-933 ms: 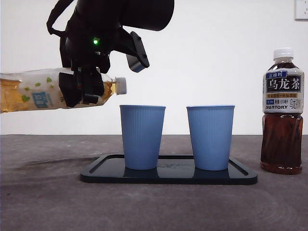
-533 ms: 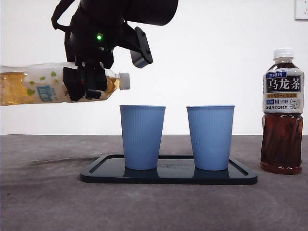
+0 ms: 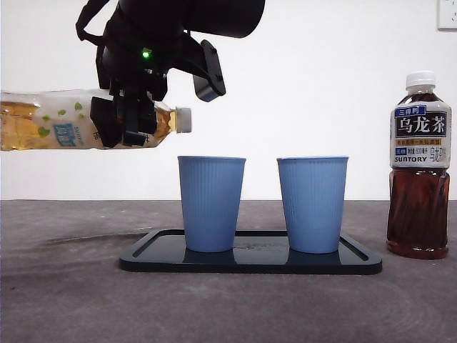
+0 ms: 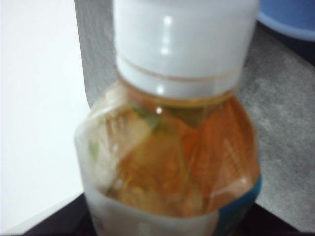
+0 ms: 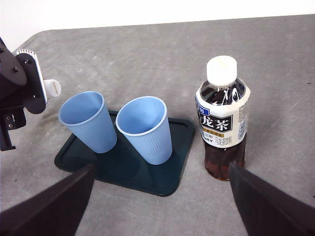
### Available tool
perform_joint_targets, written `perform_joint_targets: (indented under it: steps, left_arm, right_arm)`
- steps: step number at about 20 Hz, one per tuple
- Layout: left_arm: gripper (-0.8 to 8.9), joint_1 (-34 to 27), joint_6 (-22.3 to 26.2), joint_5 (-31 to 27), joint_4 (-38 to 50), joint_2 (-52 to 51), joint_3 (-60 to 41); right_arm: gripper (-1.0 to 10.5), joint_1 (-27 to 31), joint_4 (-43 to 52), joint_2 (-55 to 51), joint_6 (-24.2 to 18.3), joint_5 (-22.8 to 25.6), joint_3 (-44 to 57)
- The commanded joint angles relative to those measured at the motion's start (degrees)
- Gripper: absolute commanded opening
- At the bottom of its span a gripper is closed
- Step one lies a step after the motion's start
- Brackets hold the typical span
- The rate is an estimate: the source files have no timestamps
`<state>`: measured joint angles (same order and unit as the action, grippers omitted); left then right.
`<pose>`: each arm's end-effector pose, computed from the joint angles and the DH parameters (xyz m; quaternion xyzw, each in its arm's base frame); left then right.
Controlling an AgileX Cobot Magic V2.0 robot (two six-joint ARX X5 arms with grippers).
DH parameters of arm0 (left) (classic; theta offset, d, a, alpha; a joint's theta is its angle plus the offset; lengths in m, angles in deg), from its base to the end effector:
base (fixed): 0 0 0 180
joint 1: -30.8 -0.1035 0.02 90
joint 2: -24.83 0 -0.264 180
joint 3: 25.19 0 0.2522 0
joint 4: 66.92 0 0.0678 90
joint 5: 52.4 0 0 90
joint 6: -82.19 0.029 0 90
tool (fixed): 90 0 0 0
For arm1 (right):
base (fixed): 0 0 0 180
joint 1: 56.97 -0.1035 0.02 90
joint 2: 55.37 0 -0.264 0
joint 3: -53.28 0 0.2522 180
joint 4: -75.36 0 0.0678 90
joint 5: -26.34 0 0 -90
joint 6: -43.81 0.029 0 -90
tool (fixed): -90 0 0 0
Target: Pour the drink into the cup
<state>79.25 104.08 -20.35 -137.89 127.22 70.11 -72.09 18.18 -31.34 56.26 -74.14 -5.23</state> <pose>0.2466 -0.2412 0.2488 0.6421 0.3826 -0.0085 0.6643 0.0716 0.0248 0.3166 0.0958 0.2190 0.1946 0.9513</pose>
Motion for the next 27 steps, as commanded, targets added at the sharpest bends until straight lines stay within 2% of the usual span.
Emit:
perform_joint_targets:
  steps: [1,7,10,16,22,25,27]
  left_arm:
    - [1.82,1.07,-2.54,-2.23,0.09,0.92,1.90]
    - [1.82,1.07,-16.33,-0.72,-2.49,0.79,2.01]
    - [1.82,1.05,-19.12,4.79,-2.56,0.15,2.01]
    - [1.82,0.96,-22.08,13.77,6.05,-5.51,2.01]
    - [1.82,0.37,-27.30,19.02,10.10,-15.45,1.97]
    - [1.82,-1.44,-27.67,19.32,11.58,-20.15,0.87]
    - [1.82,-3.32,-28.68,21.84,13.68,-23.78,-1.90]
  right_arm:
    - [4.4,-0.94,0.46,0.15,0.52,-0.04,-0.68]
    - [4.4,-1.75,0.04,0.15,0.52,-0.04,-0.68]
    - [4.4,-1.75,-0.46,0.15,0.55,-0.04,-0.68]
    - [4.4,-1.73,-0.92,0.15,0.39,-0.04,-0.68]
    - [4.4,-1.73,-2.05,0.15,-0.90,-0.02,-0.68]
    - [4.4,-1.73,-2.05,0.15,-0.90,-0.02,-0.68]
    - [4.4,-1.73,-2.05,0.15,-0.90,-0.04,-0.68]
